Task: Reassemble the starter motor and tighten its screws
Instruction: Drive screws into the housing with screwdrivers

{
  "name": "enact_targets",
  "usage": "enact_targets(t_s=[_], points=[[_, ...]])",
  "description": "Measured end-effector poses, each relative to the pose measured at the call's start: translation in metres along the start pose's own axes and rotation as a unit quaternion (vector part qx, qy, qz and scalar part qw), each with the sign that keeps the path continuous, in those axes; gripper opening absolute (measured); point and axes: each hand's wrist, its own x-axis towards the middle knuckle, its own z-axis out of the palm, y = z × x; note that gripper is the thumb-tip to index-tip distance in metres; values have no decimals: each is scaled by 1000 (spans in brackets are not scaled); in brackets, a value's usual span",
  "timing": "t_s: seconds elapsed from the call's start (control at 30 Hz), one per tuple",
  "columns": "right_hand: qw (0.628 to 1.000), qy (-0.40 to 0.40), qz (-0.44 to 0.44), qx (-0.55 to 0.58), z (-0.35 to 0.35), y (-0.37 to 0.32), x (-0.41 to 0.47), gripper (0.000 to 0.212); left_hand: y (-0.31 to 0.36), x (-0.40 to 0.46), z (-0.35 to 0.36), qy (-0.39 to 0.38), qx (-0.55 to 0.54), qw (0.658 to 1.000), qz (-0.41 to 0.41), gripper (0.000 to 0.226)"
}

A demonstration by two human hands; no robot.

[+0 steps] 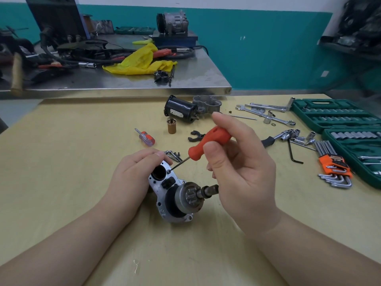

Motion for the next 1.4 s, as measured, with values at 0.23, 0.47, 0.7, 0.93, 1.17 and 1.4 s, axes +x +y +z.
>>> enact_targets(t_s=[0.23,0.47,0.7,0.93,1.17,1.4], points=[[1000,-6,2,8,-1,3,-4,45,-1,0,-1,-3,8,1000,2,26],[999,-28,-10,23,-2,3,-2,41,-1,1,-1,-7,0,1000,1,31],[1000,-25,-9,12,-1,0,-1,35,-1,0,0,-5,-1,1000,-1,30],[1000,-26,-10,11,-1,-1,-3,46,0,0,-1,-8,-8,1000,-2,29],[1000,-21,-13,-5,-1,0,-1,35,-4,2,-1,3,4,1000,0,24],[1000,-9,5,7,0,-1,-1,36,0,0,0,10,6,1000,5,25]])
